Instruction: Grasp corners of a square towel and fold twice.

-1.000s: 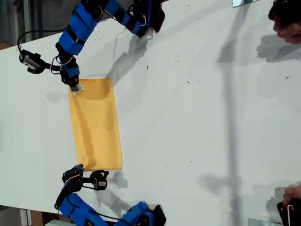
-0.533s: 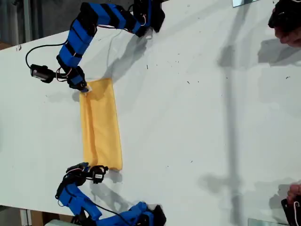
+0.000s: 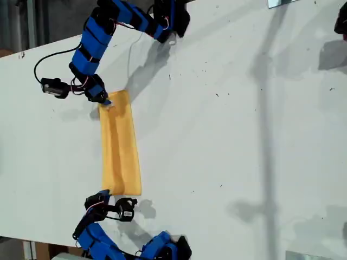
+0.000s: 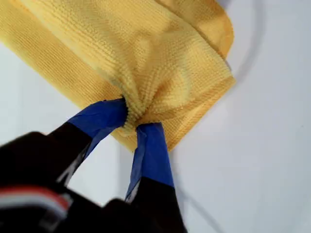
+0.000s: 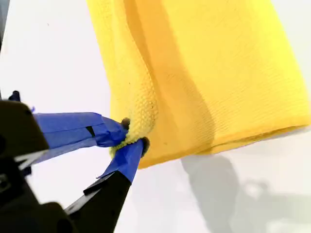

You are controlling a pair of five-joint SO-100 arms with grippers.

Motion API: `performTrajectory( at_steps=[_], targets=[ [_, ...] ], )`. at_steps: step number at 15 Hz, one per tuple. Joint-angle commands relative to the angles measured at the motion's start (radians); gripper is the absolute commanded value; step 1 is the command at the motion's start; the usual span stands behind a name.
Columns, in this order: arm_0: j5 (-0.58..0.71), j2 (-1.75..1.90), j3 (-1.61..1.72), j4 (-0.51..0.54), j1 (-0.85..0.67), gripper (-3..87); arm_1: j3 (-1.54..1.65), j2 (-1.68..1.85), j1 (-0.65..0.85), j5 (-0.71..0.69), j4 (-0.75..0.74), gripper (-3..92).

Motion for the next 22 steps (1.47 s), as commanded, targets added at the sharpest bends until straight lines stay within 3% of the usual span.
performTrajectory(
  at_steps=[1,5,14,15,16,19,20,22],
  targets=[
    [-0.041,0.104,0.089,-0.041,0.066,-0.1,0.023,0.044,-0.026,0.032,0.005,-0.1],
    [-0.084,0.14,0.192,-0.074,0.114,-0.1,0.054,0.002,-0.074,0.087,0.048,-0.1],
    [-0.117,0.17,0.311,-0.129,0.179,-0.1,0.077,-0.034,-0.025,0.184,0.118,-0.1],
    [-0.117,0.17,0.314,-0.126,0.186,0.1,0.069,-0.043,-0.031,0.184,0.12,2.4],
    [-0.117,0.173,0.327,-0.129,0.198,2.4,0.058,-0.052,-0.037,0.184,0.129,13.0],
    [-0.141,0.239,0.374,-0.118,0.252,21.8,0.029,-0.057,-0.044,0.173,0.172,33.8],
    [-0.164,0.267,0.373,-0.086,0.296,26.0,0.017,-0.06,-0.043,0.173,0.193,37.1],
    [-0.225,0.278,0.325,0.006,0.357,24.5,0.015,-0.046,-0.037,0.173,0.207,38.5]
  ],
)
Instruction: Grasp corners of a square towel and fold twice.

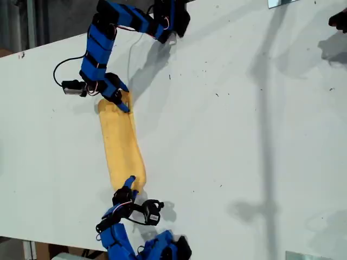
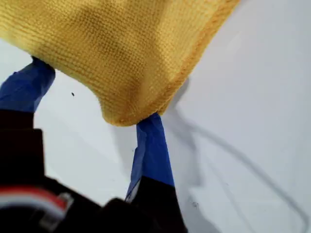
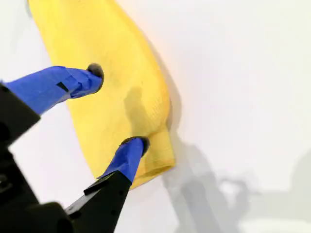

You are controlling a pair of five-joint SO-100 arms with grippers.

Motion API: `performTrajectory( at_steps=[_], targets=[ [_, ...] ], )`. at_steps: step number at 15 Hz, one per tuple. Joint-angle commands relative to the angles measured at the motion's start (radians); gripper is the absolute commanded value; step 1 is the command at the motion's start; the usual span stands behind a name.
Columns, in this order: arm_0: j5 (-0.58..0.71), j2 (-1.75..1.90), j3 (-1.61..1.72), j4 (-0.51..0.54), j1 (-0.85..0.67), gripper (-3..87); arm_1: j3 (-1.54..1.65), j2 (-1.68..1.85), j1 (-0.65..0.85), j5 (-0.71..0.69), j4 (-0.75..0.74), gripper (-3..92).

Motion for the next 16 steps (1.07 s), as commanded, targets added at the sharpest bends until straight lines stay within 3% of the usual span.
performTrajectory(
  at_steps=[1,4,5,7,8,12,16],
  targets=[
    [-0.049,0.044,-0.064,0.087,0.048,23.5,-0.058,0.035,0.018,-0.002,0.02,39.7],
    [-0.054,0.044,-0.031,0.055,0.038,22.5,-0.048,0.115,0.02,-0.008,0.074,40.0],
    [-0.054,0.035,-0.021,0.034,0.034,22.3,-0.005,0.137,0.015,-0.029,0.015,37.3],
    [-0.049,0.005,-0.031,0.012,0.026,22.2,-0.094,0.067,0.048,-0.031,0.112,39.4],
    [-0.043,0.006,-0.032,0.012,0.021,22.2,-0.04,0.121,0.049,-0.04,0.052,38.5],
    [0.014,0.295,-0.009,0.149,-0.08,21.4,-0.179,0.032,0.091,-0.103,0.095,40.9],
    [0.002,0.517,0.284,0.002,-0.132,19.3,-0.426,-0.224,0.23,-0.163,0.144,41.1]
  ],
)
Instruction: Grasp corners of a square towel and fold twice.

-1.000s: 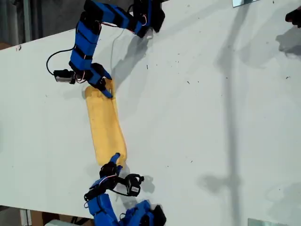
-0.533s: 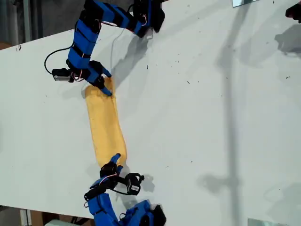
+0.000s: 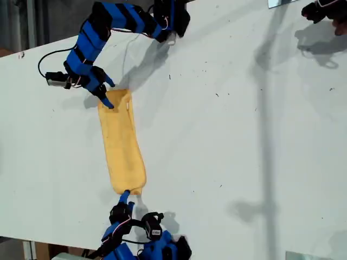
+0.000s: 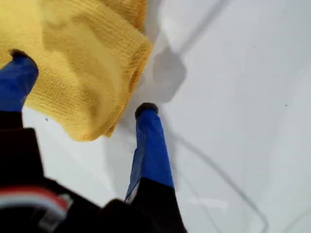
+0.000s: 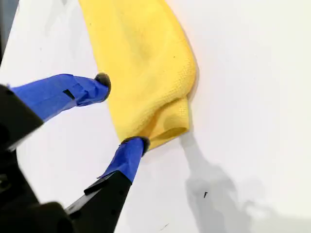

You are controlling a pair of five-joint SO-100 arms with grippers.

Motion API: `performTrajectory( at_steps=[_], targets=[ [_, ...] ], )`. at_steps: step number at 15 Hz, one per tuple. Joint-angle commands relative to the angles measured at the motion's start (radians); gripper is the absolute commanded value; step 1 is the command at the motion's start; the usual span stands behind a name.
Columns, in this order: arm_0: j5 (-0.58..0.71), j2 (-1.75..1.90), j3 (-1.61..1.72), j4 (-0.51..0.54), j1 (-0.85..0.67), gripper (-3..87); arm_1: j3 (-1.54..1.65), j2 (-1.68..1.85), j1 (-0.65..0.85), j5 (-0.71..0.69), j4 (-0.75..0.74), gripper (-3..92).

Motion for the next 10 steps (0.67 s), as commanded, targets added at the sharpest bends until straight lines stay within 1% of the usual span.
performTrajectory(
  at_steps=[1,2,5,6,7,8,9,10],
  targets=[
    [-0.018,0.094,0.12,-0.087,-0.018,18.9,-0.153,-0.141,0.041,-0.025,0.017,41.4],
    [-0.034,0.124,0.175,-0.107,-0.018,18.6,-0.196,-0.202,0.04,-0.029,0.04,41.4],
    [-0.083,0.255,0.327,-0.127,-0.005,17.3,-0.172,-0.225,-0.002,-0.034,0.055,40.4],
    [-0.101,0.301,0.374,-0.124,0.0,17.3,-0.16,-0.235,-0.018,-0.035,0.058,33.3],
    [-0.123,0.334,0.419,-0.129,0.009,17.3,-0.138,-0.23,-0.028,-0.031,0.06,13.7],
    [-0.149,0.353,0.462,-0.137,0.023,17.3,-0.103,-0.213,-0.029,-0.021,0.054,3.5],
    [-0.179,0.377,0.486,-0.121,0.04,17.3,-0.072,-0.204,-0.028,-0.012,0.054,0.0],
    [-0.196,0.43,0.512,-0.11,0.055,17.3,-0.048,-0.196,-0.018,-0.009,0.054,-0.1]
  ],
)
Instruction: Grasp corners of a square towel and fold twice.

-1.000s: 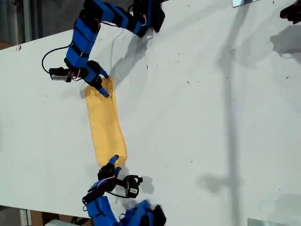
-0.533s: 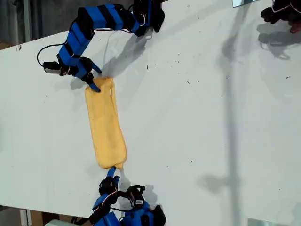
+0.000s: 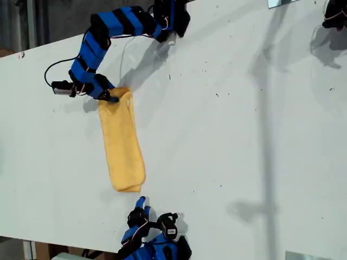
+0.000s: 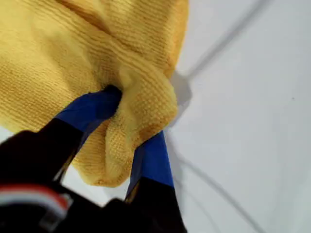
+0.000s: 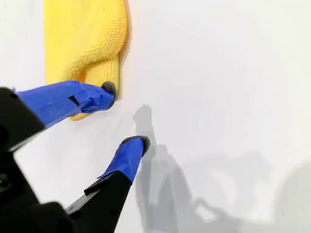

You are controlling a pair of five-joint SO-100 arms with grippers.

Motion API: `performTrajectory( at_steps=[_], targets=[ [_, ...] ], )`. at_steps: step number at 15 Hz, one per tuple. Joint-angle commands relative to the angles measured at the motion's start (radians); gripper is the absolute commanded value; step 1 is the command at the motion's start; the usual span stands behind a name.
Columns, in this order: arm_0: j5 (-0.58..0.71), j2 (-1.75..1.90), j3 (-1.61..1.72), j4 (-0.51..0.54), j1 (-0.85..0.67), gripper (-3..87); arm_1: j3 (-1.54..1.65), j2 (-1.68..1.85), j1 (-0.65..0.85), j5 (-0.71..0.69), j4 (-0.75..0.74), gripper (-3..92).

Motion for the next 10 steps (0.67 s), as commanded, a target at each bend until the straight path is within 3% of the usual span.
performTrajectory(
  at_steps=[1,4,7,10],
  targets=[
    [-0.04,0.114,0.035,0.029,0.026,17.3,0.078,0.021,0.023,0.026,0.006,-0.1],
    [-0.043,0.305,0.097,0.104,0.02,17.3,0.287,0.212,0.106,0.101,-0.086,-0.1],
    [-0.035,0.293,0.098,0.094,0.009,17.3,0.532,0.537,0.163,0.16,-0.179,-0.1],
    [-0.084,0.311,0.103,0.127,-0.023,17.3,0.552,0.781,0.051,0.209,-0.124,-0.1]
  ],
)
